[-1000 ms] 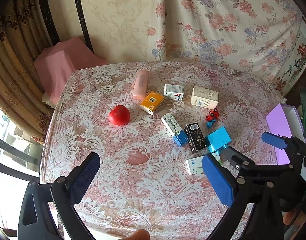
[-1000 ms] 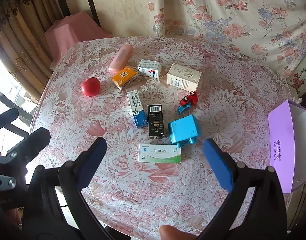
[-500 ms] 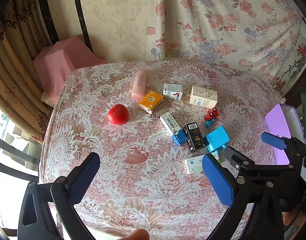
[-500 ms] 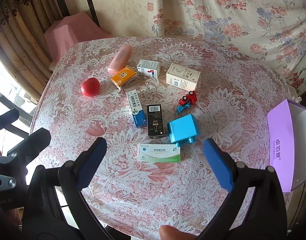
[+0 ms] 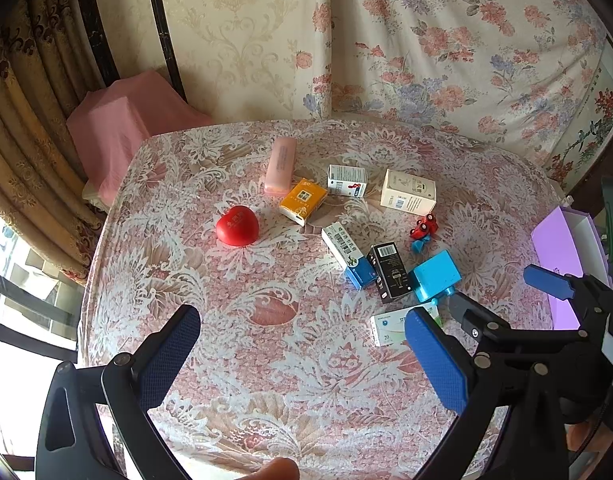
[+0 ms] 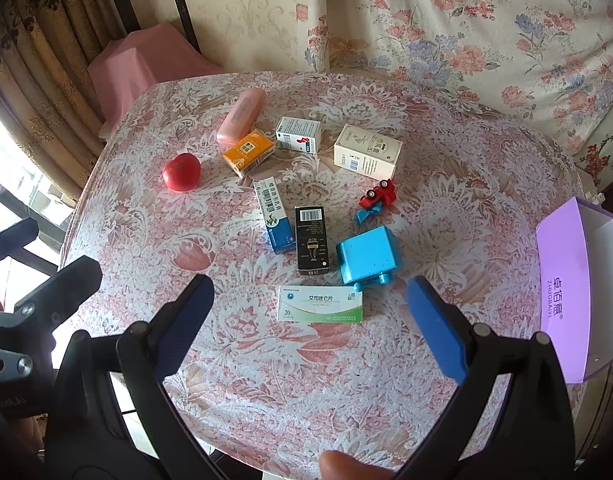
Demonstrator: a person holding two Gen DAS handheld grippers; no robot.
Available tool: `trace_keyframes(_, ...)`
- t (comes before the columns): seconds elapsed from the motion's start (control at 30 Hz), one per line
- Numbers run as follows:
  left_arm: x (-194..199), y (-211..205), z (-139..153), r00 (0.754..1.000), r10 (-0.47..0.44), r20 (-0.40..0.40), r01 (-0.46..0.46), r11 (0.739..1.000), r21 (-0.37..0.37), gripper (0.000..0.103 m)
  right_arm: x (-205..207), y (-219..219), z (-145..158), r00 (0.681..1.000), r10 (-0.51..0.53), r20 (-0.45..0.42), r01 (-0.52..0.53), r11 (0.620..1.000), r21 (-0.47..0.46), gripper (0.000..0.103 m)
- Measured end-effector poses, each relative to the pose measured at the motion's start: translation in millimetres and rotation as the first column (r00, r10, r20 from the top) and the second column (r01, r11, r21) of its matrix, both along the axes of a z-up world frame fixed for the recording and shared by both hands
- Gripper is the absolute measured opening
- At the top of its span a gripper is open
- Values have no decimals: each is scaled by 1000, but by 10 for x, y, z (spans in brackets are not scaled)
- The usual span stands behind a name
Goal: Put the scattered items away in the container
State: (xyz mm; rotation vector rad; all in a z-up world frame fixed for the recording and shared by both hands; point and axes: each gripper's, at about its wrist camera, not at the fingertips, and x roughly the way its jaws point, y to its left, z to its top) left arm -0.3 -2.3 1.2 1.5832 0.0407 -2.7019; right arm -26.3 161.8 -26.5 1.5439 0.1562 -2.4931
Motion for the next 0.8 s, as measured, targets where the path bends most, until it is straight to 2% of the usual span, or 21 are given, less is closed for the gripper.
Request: trace_keyframes(0.8, 2, -83, -91, 1000, 19, 15, -20, 999, 31, 102, -36, -42, -64, 1000, 20, 12, -20, 1000, -6, 98)
